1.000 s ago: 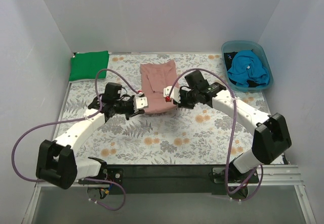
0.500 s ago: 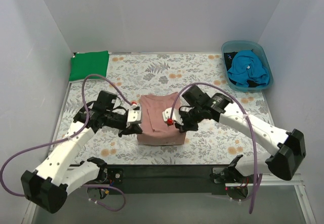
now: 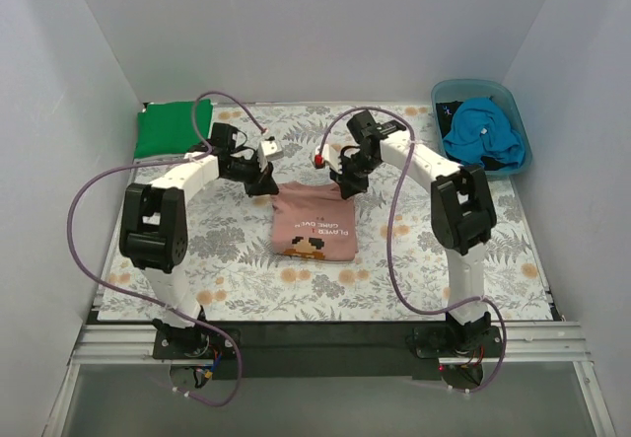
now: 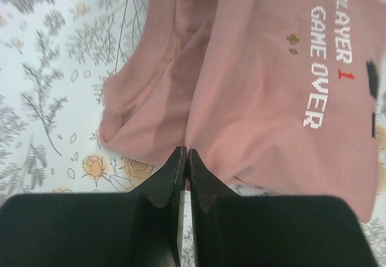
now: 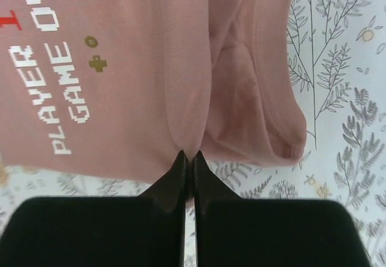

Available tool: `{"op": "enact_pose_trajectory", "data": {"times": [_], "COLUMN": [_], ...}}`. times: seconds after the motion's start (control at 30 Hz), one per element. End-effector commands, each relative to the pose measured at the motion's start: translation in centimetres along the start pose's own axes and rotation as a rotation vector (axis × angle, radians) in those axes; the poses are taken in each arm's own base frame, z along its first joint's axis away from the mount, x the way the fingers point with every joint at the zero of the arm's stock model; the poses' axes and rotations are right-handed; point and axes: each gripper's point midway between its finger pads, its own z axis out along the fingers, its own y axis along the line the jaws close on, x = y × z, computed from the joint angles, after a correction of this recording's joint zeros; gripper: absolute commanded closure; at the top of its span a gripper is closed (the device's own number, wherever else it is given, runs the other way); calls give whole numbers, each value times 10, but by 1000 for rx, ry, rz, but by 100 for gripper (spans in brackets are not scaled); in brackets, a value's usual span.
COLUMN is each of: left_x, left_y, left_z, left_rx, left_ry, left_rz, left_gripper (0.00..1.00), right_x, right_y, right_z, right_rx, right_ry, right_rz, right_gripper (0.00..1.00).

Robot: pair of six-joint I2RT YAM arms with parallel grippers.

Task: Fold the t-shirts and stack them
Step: Fold the tshirt

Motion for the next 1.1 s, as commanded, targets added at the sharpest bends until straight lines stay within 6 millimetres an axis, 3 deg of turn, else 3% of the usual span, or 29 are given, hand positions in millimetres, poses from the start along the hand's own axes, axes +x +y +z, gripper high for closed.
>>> {"op": "enact_pose_trajectory", "data": {"times": [0.0, 0.1, 0.27, 0.37, 0.43, 0.47, 0.5, 0.53, 0.6, 0.63, 0.67, 0.8, 0.9, 0.93, 1.07], "left_x": [2, 26, 50, 51, 51, 53, 53, 55, 58, 56, 56, 31, 6, -1, -11], "left_y": [32, 38, 5, -36, -66, -83, -95, -105, -124, -131, -135, -141, -142, -141, -137], "left_z": [12, 25, 23, 16, 15, 10, 9, 7, -1, -4, -6, -16, -14, -10, 16], "left_rx": [-73, -86, -55, -5, 40, 44, 60, 70, 88, 101, 108, 77, 81, 86, 93], "left_ry": [-2, 23, 50, 46, 54, 51, 50, 47, 51, 41, 37, -25, -69, -72, -78], "left_rz": [20, -23, -17, -10, 4, 10, 14, 0, -16, -13, -7, 86, 158, 175, 227], "left_gripper": [100, 100, 100, 100, 100, 100, 100, 100, 99, 93, 79, 57, 56, 55, 55], "right_x": [15, 26, 30, 37, 33, 24, 34, 30, 21, 21, 16, -13, -39, -43, -56], "right_y": [-15, -23, -1, 52, 79, 92, 113, 125, 139, 141, 141, 123, 95, 88, 71], "right_z": [27, 45, 53, 50, 52, 43, 45, 44, 33, 31, 24, -1, -17, -17, 5], "right_rx": [-43, -54, -76, -129, -160, -162, -200, -217, -235, -233, -224, -226, -254, -269, -388], "right_ry": [26, 40, 26, 40, 29, 2, 19, 16, -23, -26, -43, -165, -285, -299, -341], "right_rz": [9, 42, 102, 137, 140, 152, 182, 195, 247, 265, 269, 403, 482, 537, 670], "right_gripper": [99, 99, 99, 99, 99, 99, 99, 99, 87, 70, 66, 54, 54, 59, 76]}}
